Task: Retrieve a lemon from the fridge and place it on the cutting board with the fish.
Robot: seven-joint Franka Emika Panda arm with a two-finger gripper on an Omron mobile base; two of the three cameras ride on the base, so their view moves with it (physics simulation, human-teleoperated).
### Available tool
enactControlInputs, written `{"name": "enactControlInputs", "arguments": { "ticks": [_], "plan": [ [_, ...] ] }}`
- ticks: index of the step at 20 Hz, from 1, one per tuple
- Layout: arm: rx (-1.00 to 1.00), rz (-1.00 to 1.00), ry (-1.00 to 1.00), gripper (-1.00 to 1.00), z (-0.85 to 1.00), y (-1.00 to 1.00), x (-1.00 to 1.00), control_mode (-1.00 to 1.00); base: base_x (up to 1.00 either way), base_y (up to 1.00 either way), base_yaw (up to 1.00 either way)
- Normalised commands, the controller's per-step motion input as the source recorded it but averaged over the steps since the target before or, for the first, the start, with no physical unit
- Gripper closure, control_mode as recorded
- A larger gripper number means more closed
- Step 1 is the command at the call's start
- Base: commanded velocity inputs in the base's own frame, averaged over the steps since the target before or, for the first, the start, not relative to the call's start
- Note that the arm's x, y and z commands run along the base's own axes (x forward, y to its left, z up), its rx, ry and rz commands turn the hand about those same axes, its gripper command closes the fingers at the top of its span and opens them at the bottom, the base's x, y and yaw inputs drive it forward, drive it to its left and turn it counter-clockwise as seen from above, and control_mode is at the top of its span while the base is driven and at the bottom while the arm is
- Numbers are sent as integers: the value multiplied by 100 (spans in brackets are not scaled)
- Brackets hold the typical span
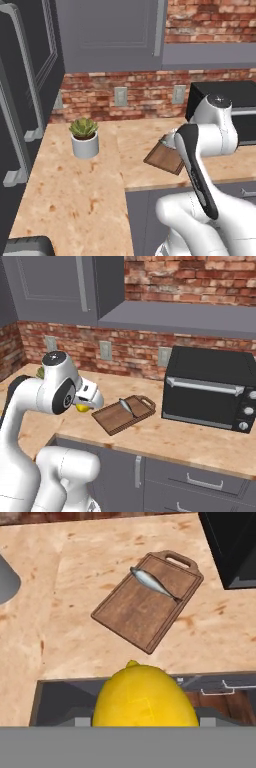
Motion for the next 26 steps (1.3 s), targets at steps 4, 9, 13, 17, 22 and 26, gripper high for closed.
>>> {"name": "enactControlInputs", "arguments": {
  "ticks": [4, 9, 13, 17, 22, 26],
  "plan": [
    [0, -8, 12, 100, -69, -27, 85, -100, 0, 0, 0],
    [0, -6, 0, 100, -82, -15, 68, -100, 0, 0, 0],
    [-4, -3, -1, 100, -87, 0, 43, -100, 0, 0, 0],
    [0, -1, -4, 100, -43, 0, 30, -100, 0, 0, 0],
    [0, -1, -6, 100, -17, -11, 45, -100, 0, 0, 0],
    [0, -3, 0, 100, -31, -14, 45, -100, 0, 0, 0]
  ]
}}
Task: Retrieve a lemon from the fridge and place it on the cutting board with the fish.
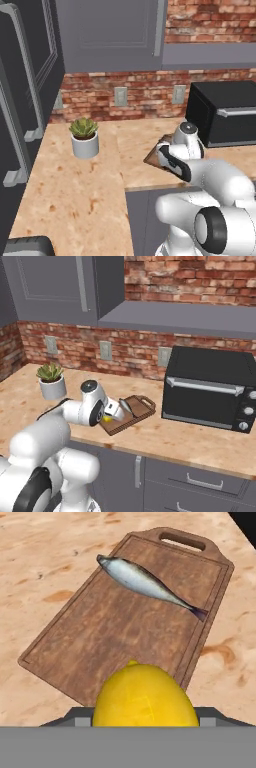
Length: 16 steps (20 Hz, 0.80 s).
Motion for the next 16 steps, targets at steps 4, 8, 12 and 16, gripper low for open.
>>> {"name": "enactControlInputs", "arguments": {
  "ticks": [4, 8, 12, 16],
  "plan": [
    [0, -2, 0, 100, -23, -14, 54, -100, 0, 0, 0],
    [0, -3, 6, 100, -6, -2, 43, -100, 0, 0, 0],
    [0, -4, 9, 100, -9, 0, 33, -100, 0, 0, 0],
    [0, -4, 5, 100, -15, 0, 22, -100, 0, 0, 0]
  ]
}}
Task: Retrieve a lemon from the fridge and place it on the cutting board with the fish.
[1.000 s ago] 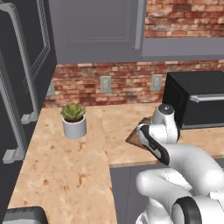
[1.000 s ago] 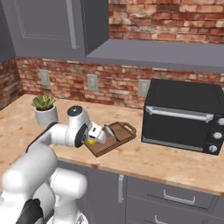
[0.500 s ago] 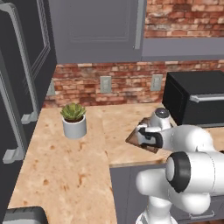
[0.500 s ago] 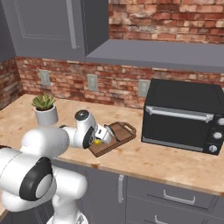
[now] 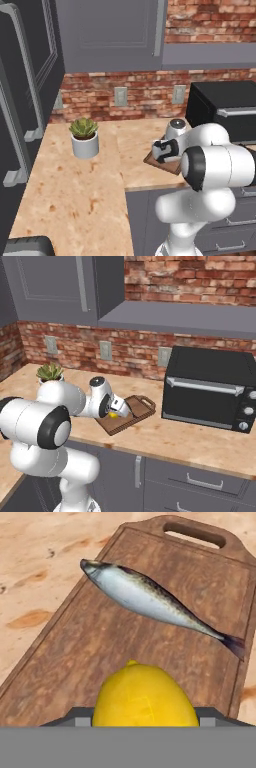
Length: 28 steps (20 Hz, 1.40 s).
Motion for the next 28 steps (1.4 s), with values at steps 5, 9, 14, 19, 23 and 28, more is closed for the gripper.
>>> {"name": "enactControlInputs", "arguments": {
  "ticks": [5, 9, 14, 19, 23, 28],
  "plan": [
    [0, -3, 8, 100, -23, 0, 14, -100, 0, 0, 0],
    [0, -1, 7, 100, -20, 0, 2, -100, 0, 0, 0],
    [0, 0, 1, 100, -8, 0, 0, -100, 0, 0, 0],
    [0, 0, 0, -100, -2, 0, 0, -100, 0, 0, 0],
    [0, 0, 0, -100, 0, -3, 0, -100, 0, 0, 0],
    [0, 0, 0, -100, 0, -3, 0, -100, 0, 0, 0]
  ]
}}
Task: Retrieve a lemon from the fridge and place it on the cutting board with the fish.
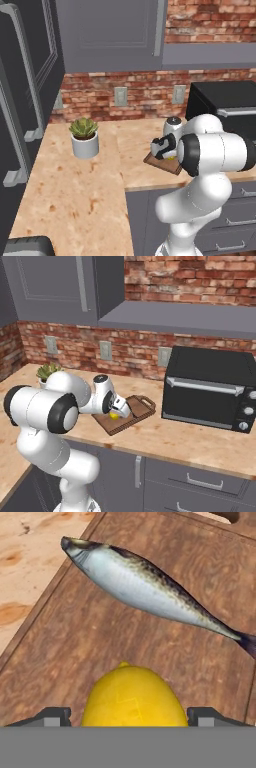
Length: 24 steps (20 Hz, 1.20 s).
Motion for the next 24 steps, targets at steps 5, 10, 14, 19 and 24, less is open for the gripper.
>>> {"name": "enactControlInputs", "arguments": {
  "ticks": [5, 10, 14, 19, 24],
  "plan": [
    [0, 0, 0, -100, 3, 0, 0, -100, 0, 0, 0],
    [0, 0, 6, -100, 38, -6, 0, -100, 0, 0, 0],
    [0, -3, 9, -100, 51, 0, -16, -100, 0, 0, 0],
    [0, -2, 7, -100, 20, 0, -43, -100, 0, 0, 0],
    [0, 0, 8, -100, 1, 1, -62, -100, 0, 0, 0]
  ]
}}
